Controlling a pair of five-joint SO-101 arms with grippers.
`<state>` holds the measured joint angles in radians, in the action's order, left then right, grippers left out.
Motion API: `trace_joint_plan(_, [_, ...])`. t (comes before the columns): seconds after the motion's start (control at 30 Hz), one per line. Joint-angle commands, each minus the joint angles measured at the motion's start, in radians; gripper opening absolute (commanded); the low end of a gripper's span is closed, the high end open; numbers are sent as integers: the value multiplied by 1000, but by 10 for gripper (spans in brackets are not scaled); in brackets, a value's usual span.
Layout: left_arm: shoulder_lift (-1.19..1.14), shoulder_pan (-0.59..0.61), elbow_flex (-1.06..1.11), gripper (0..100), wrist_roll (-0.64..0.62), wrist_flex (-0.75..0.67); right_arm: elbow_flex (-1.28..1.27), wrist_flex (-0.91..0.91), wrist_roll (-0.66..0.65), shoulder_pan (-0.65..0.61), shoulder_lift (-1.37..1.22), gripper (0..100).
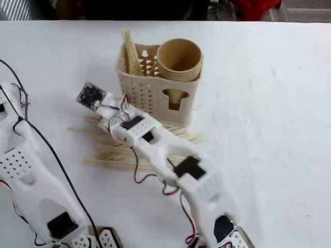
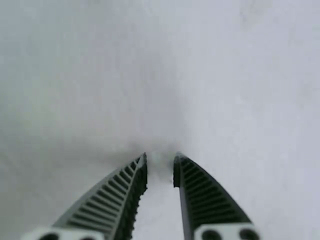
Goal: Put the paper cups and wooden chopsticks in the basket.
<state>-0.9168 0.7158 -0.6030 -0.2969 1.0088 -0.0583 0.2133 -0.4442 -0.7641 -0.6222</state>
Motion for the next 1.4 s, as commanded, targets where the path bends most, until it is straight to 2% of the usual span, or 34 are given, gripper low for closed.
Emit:
trace_joint_plan(0.0, [-1, 8, -72, 112, 48, 69, 167, -16, 0, 22, -101, 17])
trace_joint_plan(0.13, [1, 12, -101, 112, 92, 107, 235, 36, 0, 30, -163, 17])
trace_joint_plan(0.53, [1, 13, -265, 111, 106, 258, 238, 576, 0, 33, -21, 17])
trace_joint_plan(0.67, [4, 13, -362, 112, 106, 351, 238, 792, -2, 30, 31, 17])
trace_joint_plan(0.8, [1, 7, -491, 112, 107, 488, 238, 934, 0, 33, 50, 17])
trace_joint_plan(1.1, [1, -56, -703, 112, 209, 740, 144, 970, 71, 77, 203, 17])
trace_joint_plan(1.37, [8, -136, -715, 112, 212, 781, -166, 875, 64, 77, 599, 17])
